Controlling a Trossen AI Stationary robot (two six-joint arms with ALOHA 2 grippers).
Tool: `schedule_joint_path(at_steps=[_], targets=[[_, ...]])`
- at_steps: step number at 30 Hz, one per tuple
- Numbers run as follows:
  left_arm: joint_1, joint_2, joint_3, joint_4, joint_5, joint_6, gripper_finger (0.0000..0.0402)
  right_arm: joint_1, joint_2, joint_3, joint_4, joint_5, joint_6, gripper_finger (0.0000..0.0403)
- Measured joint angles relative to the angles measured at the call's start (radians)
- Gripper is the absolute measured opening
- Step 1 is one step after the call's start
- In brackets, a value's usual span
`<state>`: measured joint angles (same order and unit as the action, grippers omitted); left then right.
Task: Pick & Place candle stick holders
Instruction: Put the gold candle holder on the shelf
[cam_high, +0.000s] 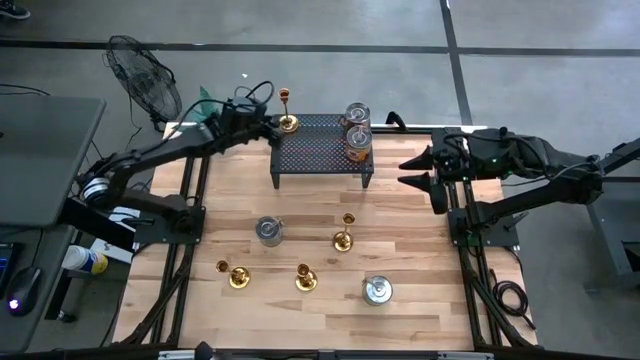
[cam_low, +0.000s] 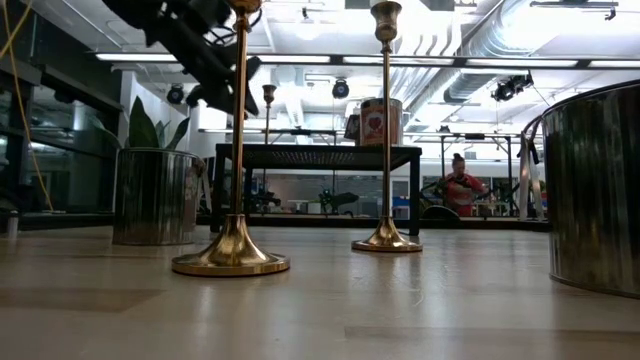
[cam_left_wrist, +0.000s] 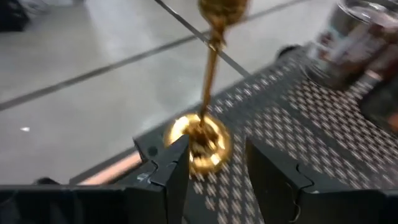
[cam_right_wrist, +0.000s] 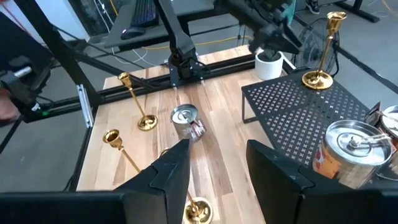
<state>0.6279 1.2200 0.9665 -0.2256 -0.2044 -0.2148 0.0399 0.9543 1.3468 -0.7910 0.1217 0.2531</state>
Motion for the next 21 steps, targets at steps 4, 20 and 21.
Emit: schedule_joint_path(at_steps=[4, 20, 21], targets=[[-0.001, -0.102, 0.000, -0.120, 0.041, 0.000, 0.0152, 0.000, 0.000, 0.000, -0.016, -0.006, 0.000, 0.0150], [-0.001, -0.516, 0.000, -0.538, 0.427, -0.028, 0.0152, 0.000, 0.000, 0.000, -0.037, -0.062, -0.057, 0.0150], [-0.001, -0.527, 0.000, -0.561, 0.468, -0.042, 0.0152, 0.000, 0.000, 0.000, -0.037, -0.066, -0.061, 0.0150]])
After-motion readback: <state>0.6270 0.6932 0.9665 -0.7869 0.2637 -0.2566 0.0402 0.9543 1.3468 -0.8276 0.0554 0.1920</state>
